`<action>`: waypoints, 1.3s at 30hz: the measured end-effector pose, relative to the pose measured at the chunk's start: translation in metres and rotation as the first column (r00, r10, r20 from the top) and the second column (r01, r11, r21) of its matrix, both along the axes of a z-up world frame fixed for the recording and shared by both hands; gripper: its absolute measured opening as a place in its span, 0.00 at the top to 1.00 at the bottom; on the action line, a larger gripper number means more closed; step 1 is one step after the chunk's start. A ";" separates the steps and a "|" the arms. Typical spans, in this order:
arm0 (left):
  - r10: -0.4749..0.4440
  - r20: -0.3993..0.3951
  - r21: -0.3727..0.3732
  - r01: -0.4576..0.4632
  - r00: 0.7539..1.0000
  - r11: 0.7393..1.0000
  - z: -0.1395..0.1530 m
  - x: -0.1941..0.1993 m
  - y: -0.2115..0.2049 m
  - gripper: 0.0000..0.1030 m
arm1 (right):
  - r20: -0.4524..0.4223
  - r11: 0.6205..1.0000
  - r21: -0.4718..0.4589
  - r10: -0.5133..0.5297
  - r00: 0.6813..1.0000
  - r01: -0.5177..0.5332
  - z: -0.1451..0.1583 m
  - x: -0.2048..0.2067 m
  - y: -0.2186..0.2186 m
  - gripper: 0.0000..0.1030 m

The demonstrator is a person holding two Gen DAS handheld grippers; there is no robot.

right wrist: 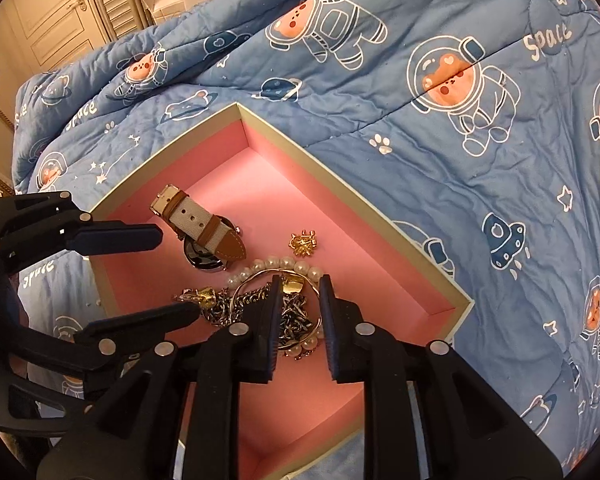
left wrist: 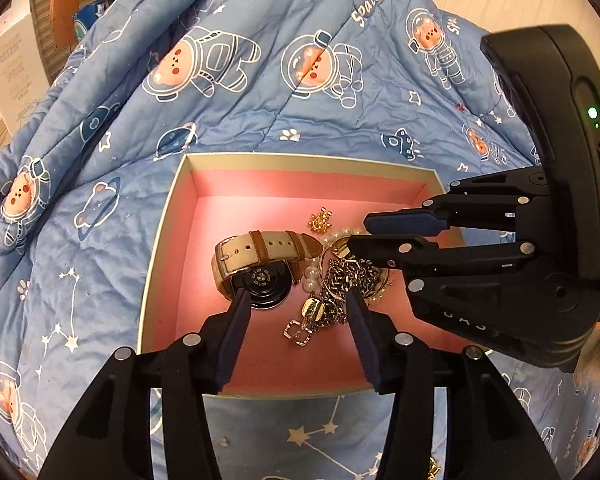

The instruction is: Organize jewelry

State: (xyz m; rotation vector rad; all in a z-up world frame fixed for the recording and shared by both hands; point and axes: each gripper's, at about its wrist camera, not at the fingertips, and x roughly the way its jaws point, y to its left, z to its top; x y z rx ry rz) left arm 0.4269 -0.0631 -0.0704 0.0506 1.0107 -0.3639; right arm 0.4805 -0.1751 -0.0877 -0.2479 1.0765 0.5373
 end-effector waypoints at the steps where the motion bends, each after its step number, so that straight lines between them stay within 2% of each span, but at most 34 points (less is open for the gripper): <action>1: 0.007 0.010 -0.008 -0.007 1.000 1.000 0.004 -0.002 0.003 0.44 | 0.010 1.000 0.012 -0.005 1.000 0.005 0.004 -0.001 -0.002 0.56; 3: 0.024 0.035 -0.008 -0.024 0.999 1.000 0.012 -0.007 0.009 0.30 | 0.034 0.999 0.047 -0.026 0.999 0.024 0.013 -0.003 -0.008 0.46; 4: 0.029 0.049 -0.007 -0.028 0.998 1.000 0.015 -0.011 0.012 0.27 | 0.042 0.997 0.062 -0.037 0.998 0.035 0.017 -0.004 -0.012 0.41; 6: 0.039 0.079 -0.016 -0.038 0.996 0.999 0.019 -0.020 0.019 0.16 | 0.056 0.994 0.091 -0.063 0.996 0.058 0.024 -0.009 -0.019 0.35; 9: 0.077 0.093 -0.034 -0.074 0.993 0.997 0.018 -0.037 0.033 0.09 | 0.084 0.988 0.137 -0.080 0.993 0.068 0.034 -0.023 -0.028 0.30; 12: 0.117 0.088 -0.088 -0.110 0.989 0.990 0.010 -0.056 0.048 0.08 | 0.136 0.984 0.160 -0.102 0.985 0.080 0.043 -0.047 -0.035 0.24; 17: 0.216 0.064 -0.179 -0.202 0.974 0.963 -0.001 -0.092 0.073 0.07 | 0.191 0.980 0.186 -0.104 0.976 0.068 0.047 -0.096 -0.039 0.23; 22: 0.304 0.050 -0.219 -0.287 0.951 0.933 -0.012 -0.128 0.088 0.07 | 0.189 0.980 0.195 -0.079 0.979 0.042 0.035 -0.143 -0.036 0.23; 24: 0.314 0.061 -0.212 -0.295 0.948 0.932 -0.015 -0.143 0.086 0.07 | 0.187 0.981 0.194 -0.071 0.980 0.034 0.028 -0.159 -0.033 0.23; 28: 0.301 0.103 -0.153 -0.284 0.948 0.947 -0.018 -0.169 0.076 0.07 | 0.169 0.979 0.199 -0.084 0.982 0.049 0.012 -0.184 -0.029 0.23; 36: 0.284 0.146 -0.047 -0.280 0.948 0.959 -0.031 -0.200 0.059 0.07 | 0.124 0.975 0.177 -0.155 0.980 0.132 -0.016 -0.208 -0.032 0.24; 39: 0.280 0.153 -0.027 -0.279 0.948 0.960 -0.034 -0.207 0.056 0.07 | 0.118 0.979 0.158 -0.149 0.982 0.130 -0.020 -0.211 -0.029 0.36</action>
